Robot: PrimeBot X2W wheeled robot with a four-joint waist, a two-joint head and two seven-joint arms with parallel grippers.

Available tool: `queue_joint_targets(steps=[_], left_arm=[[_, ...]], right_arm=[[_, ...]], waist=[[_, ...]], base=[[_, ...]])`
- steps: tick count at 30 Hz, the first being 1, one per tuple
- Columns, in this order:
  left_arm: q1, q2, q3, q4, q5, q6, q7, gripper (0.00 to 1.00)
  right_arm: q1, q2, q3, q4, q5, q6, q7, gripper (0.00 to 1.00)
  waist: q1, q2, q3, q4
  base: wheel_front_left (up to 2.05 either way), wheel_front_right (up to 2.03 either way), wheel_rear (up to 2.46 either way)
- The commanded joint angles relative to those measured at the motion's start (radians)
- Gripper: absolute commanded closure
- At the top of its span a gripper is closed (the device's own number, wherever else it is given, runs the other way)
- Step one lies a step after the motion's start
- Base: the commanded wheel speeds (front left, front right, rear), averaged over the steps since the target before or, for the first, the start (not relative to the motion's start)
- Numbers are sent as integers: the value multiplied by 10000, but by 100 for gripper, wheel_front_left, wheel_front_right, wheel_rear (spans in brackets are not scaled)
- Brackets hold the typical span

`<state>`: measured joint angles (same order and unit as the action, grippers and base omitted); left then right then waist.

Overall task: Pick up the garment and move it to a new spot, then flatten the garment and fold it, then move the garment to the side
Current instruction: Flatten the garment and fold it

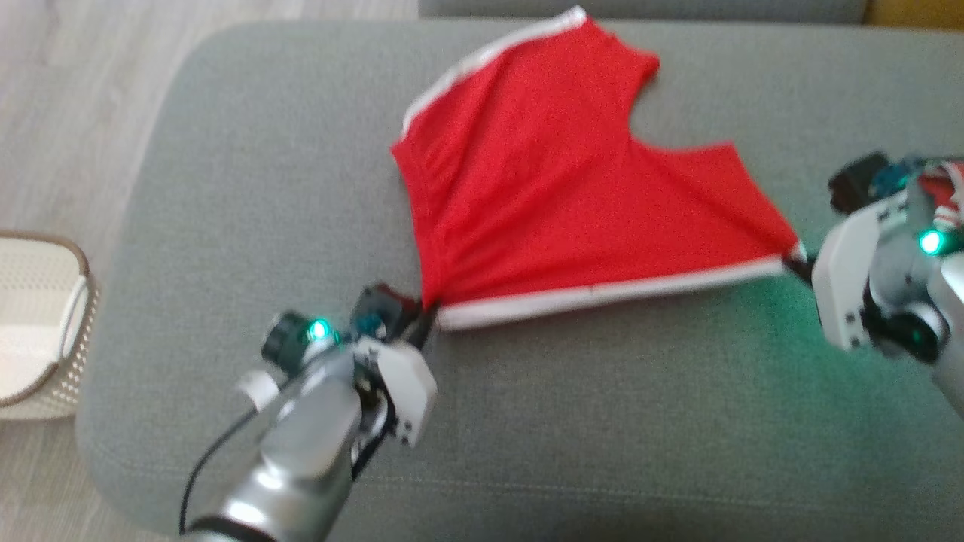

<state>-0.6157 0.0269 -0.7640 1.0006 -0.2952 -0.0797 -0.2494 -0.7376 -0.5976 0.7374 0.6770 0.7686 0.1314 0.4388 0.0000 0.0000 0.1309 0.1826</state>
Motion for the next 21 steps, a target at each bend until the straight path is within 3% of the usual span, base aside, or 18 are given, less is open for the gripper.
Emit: queue_joint_targets(steps=[1,8,14,21], left_arm=[[-58,262,228,-205,-84,4,-113,100],[1230,416,-87,-574,-376,-262,-92,100],[2354,885,-510,-1012,-461,-385,99,100],[3748,1730,-1114,-3216,-1271,-499,877,100]], right_arm=[[233,-616,144,-363,278,-7,277,100],[1239,-1817,1076,-1665,1766,-7,2026,100],[2230,-2353,1285,-2343,2935,-7,3616,100],[3148,-3259,913,-3472,3368,-7,4643,100]], waist=[[0,0,-437,50],[0,0,-1320,60],[0,0,-1985,66],[0,0,-2277,192]], base=[[0,0,0],[0,0,0],[0,0,0],[0,0,0]])
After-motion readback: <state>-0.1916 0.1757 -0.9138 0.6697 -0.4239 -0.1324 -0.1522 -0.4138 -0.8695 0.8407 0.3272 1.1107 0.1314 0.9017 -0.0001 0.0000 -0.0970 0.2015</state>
